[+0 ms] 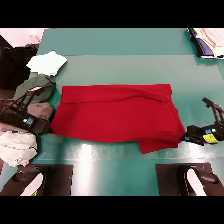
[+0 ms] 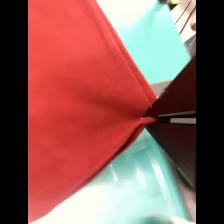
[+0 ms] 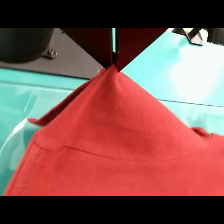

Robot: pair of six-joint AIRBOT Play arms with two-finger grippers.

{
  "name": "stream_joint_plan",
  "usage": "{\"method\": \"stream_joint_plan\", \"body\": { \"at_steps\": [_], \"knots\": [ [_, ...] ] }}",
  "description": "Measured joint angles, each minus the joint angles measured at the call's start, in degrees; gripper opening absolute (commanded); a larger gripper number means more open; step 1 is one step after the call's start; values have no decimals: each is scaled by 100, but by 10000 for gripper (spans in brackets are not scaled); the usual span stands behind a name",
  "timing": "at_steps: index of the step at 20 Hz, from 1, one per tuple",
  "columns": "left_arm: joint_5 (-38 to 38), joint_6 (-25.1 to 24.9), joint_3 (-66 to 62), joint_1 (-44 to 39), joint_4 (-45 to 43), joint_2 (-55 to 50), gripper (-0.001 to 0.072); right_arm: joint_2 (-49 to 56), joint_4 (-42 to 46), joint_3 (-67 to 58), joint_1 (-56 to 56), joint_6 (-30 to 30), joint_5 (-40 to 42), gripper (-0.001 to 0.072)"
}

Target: Fold the shirts.

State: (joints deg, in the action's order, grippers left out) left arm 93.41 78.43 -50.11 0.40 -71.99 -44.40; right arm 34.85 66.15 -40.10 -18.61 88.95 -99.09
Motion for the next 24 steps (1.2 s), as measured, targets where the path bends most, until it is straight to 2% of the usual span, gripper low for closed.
{"method": "stream_joint_plan", "body": {
  "at_steps": [3, 5, 10, 17, 24],
  "knots": [
    [267, 236, 35, 0, -39, 245, 22, -295, -7, 0, -210, 52, -131, 17],
    [17, 302, 87, 0, -83, 315, 23, -293, -57, -20, -273, 48, -103, 17],
    [-1663, 407, 291, 0, -136, 173, 23, 501, -275, -527, -144, -146, 474, 17],
    [-3611, 466, 348, 0, -52, -1161, 23, 2592, -310, -1845, 505, -363, 1508, 17],
    [-4800, 472, -114, -2, 146, -2229, 23, 4347, -313, -3174, 719, -402, 2015, 17]
  ]
}}
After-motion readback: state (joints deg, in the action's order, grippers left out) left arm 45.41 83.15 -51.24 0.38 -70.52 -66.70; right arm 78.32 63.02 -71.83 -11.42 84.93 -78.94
